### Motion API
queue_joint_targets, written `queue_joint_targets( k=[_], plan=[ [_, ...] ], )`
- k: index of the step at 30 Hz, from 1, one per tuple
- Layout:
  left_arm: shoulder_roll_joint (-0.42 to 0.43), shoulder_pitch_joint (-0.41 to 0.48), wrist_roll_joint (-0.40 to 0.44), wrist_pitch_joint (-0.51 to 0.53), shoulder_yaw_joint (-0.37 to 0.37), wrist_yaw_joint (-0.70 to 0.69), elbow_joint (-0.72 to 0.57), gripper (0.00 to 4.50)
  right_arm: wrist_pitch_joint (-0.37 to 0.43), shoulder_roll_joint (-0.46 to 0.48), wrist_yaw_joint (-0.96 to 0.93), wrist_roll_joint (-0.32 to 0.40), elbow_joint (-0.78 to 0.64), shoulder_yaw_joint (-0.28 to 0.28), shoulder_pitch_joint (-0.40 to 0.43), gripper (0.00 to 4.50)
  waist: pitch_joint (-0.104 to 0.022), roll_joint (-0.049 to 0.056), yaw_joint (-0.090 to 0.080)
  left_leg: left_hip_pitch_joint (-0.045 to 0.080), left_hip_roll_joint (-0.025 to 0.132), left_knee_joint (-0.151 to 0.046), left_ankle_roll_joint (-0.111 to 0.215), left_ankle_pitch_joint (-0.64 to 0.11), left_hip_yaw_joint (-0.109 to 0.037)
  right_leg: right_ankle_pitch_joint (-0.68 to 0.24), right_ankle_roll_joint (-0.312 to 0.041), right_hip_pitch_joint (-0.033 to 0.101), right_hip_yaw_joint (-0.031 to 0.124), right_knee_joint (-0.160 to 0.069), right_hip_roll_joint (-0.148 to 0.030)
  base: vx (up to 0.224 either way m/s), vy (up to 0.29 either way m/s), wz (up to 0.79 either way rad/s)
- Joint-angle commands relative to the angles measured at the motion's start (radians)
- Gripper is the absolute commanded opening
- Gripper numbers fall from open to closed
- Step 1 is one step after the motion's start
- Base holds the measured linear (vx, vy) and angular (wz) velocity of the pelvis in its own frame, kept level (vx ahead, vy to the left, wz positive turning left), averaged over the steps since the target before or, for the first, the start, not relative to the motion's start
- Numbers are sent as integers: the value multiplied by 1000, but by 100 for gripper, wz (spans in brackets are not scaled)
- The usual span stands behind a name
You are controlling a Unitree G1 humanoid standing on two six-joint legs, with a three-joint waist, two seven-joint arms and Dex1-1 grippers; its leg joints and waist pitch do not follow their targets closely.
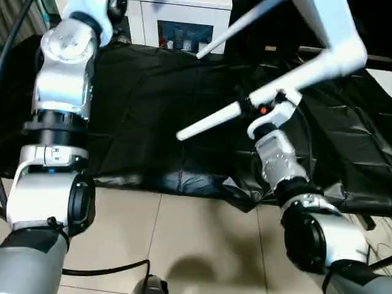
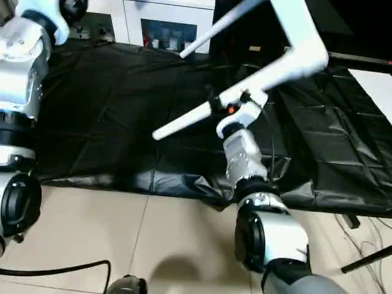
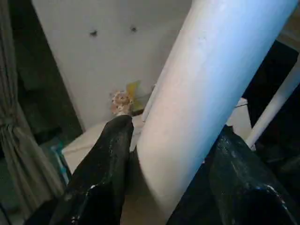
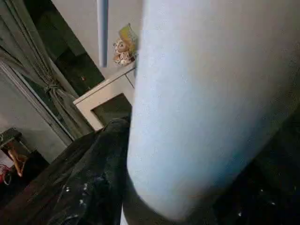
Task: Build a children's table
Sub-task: Flip table
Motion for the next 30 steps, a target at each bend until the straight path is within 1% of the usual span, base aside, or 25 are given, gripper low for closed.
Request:
queue_joint_targets(
  k=[1,2,3,6,7,9,11,13,14,16,17,18,19,20,22,23,24,25,26,27,28,29,30],
  plan=[
    [-46,46,-58,58,15,0,6,218,-25,-23,4,-17,3,0,-30,188,-82,-2,-12,52,43,-64,18,-126,-16,63,-231,20,24,-60,-51,0,0,0],
    [-53,70,-61,68,12,2,-18,217,-41,-38,4,-33,-2,6,-36,182,-82,-4,-11,53,42,-63,16,-129,-16,70,-231,19,24,-60,-51,0,0,0],
    [-55,78,-63,72,11,4,-27,216,-46,-44,3,-40,-2,9,-38,177,-81,-8,-10,53,42,-63,14,-130,-15,69,-232,20,24,-60,-51,0,0,0],
    [-64,104,-68,78,8,7,-53,208,-59,-60,7,-53,-11,15,-41,171,-82,-9,-9,52,41,-64,4,-142,-15,54,-226,21,24,-63,-52,0,0,0],
    [-70,118,-69,80,6,8,-65,204,-60,-67,7,-56,-14,14,-45,169,-82,-14,-10,53,41,-63,1,-144,-15,55,-222,22,24,-62,-51,0,0,0],
    [-77,134,-73,79,5,5,-79,196,-63,-75,5,-64,-18,18,-47,166,-83,-12,-11,54,42,-65,-8,-144,-16,66,-218,20,24,-61,-48,0,0,0],
    [-88,159,-80,81,1,-2,-98,187,-75,-84,-3,-79,-29,27,-48,165,-85,-14,-12,57,43,-64,-18,-138,-17,102,-218,21,22,-58,-47,0,0,0],
    [-102,200,-84,72,-9,-10,-129,180,-89,-93,-10,-89,-49,32,-48,162,-87,-18,-12,57,43,-62,-17,-125,-18,136,-219,23,22,-55,-47,0,0,0],
    [-110,229,-83,72,-15,-12,-150,180,-92,-96,-11,-89,-61,31,-47,162,-87,-18,-12,56,42,-61,-14,-117,-17,149,-219,22,21,-54,-45,0,0,0],
    [-121,284,-79,73,-28,-15,-190,174,-99,-103,-9,-106,-78,43,-42,162,-88,-21,-12,53,40,-57,1,-89,-16,184,-220,24,21,-51,-43,0,0,0],
    [-129,307,-81,77,-30,-15,-209,171,-103,-105,-6,-116,-82,48,-40,162,-88,-22,-13,50,40,-56,4,-85,-16,187,-219,26,21,-51,-44,0,0,0],
    [-132,317,-83,79,-31,-15,-217,171,-105,-105,-4,-121,-83,51,-39,162,-87,-21,-13,51,39,-56,4,-91,-15,181,-219,24,21,-52,-43,0,0,0],
    [-139,338,-92,79,-31,-15,-231,171,-109,-108,-5,-134,-84,58,-37,162,-86,-19,-13,52,40,-58,-3,-108,-15,161,-217,23,22,-54,-44,0,0,0],
    [-142,369,-93,70,-41,-22,-245,167,-111,-108,-8,-146,-93,66,-34,162,-85,-20,-14,52,41,-59,-8,-120,-16,150,-217,23,22,-56,-45,0,0,0],
    [-145,415,-89,60,-56,-28,-261,162,-113,-105,-20,-160,-112,76,-32,162,-84,-19,-15,56,42,-61,-24,-141,-16,136,-209,21,23,-58,-42,0,0,0],
    [-144,435,-83,57,-63,-30,-268,161,-113,-102,-28,-164,-125,80,-31,162,-84,-20,-17,54,43,-62,-26,-142,-18,136,-206,22,22,-57,-42,0,0,0],
    [-144,435,-83,57,-63,-30,-268,161,-113,-102,-28,-164,-125,80,-31,162,-83,-20,-17,54,43,-63,-27,-142,-18,137,-203,23,22,-57,-42,0,0,0],
    [-146,451,-81,55,-65,-28,-277,161,-114,-101,-45,-176,-138,88,-26,162,-84,-18,-17,57,43,-63,-32,-145,-18,141,-197,20,22,-57,-41,0,0,0],
    [-141,474,-74,53,-66,-27,-291,161,-110,-93,-93,-203,-172,101,-1,162,-83,-27,-19,55,43,-64,-32,-144,-17,138,-195,20,22,-58,-39,0,0,0],
    [-141,474,-74,53,-66,-27,-291,161,-110,-93,-93,-203,-172,101,-1,162,-82,-24,-16,57,43,-64,-35,-146,-17,131,-193,19,23,-58,-41,0,0,0],
    [-138,482,-69,52,-66,-27,-298,161,-106,-88,-112,-212,-189,105,13,162,-82,-29,-18,57,43,-65,-39,-148,-17,125,-185,19,23,-59,-41,0,0,0],
    [-121,502,-51,44,-70,-30,-295,160,-101,-65,-151,-245,-271,132,81,162,-82,-19,-16,60,42,-66,-45,-148,-19,123,-174,15,23,-59,-40,0,0,0],
    [-120,503,-50,44,-70,-30,-295,160,-100,-64,-152,-246,-275,133,84,162,-80,-20,-15,62,44,-68,-47,-147,-18,132,-163,14,24,-61,-39,0,0,0]
  ],
)
